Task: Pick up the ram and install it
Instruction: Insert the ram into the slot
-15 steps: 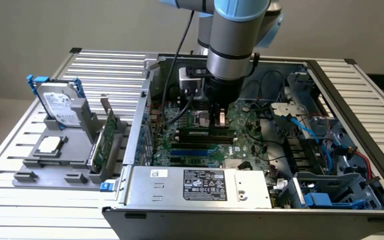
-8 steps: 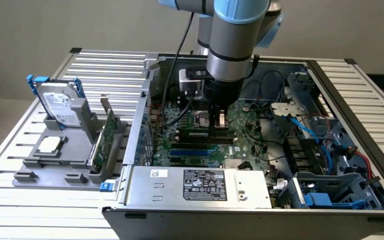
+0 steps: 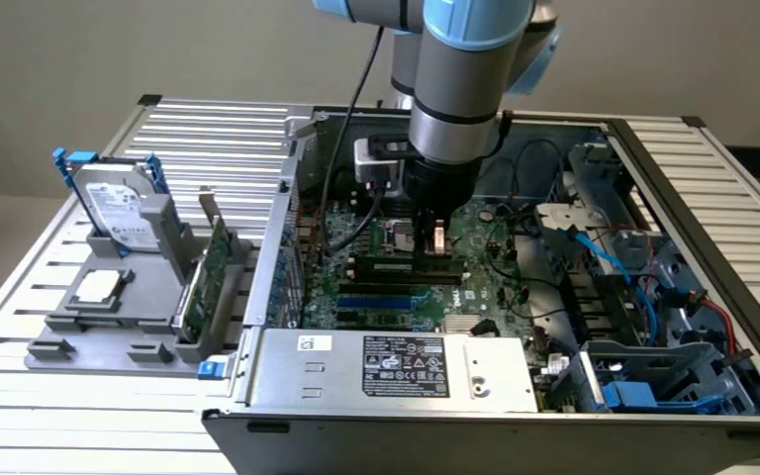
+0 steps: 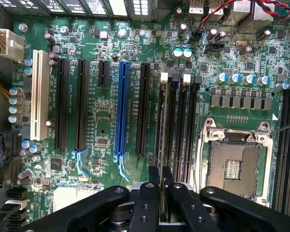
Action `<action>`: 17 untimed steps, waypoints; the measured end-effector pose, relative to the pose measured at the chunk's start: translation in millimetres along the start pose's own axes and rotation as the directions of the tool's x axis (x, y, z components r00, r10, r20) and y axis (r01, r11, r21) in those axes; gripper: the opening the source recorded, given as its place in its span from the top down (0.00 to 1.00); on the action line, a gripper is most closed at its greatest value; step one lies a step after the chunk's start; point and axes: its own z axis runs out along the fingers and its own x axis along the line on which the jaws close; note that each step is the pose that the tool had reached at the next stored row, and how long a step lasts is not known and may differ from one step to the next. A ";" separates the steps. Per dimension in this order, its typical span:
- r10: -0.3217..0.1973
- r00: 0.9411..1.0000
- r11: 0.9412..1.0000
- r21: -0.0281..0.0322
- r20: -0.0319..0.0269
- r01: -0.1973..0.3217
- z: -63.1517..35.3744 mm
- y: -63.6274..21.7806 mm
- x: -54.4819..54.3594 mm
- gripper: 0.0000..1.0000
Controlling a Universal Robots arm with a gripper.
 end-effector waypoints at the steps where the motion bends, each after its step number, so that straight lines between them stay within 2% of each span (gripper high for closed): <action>1: 0.000 1.000 1.000 0.000 0.000 0.000 0.0 0.0 0.3 0.86; 17: 0.010 1.000 1.000 0.000 0.000 -0.010 0.7 0.1 0.8 0.86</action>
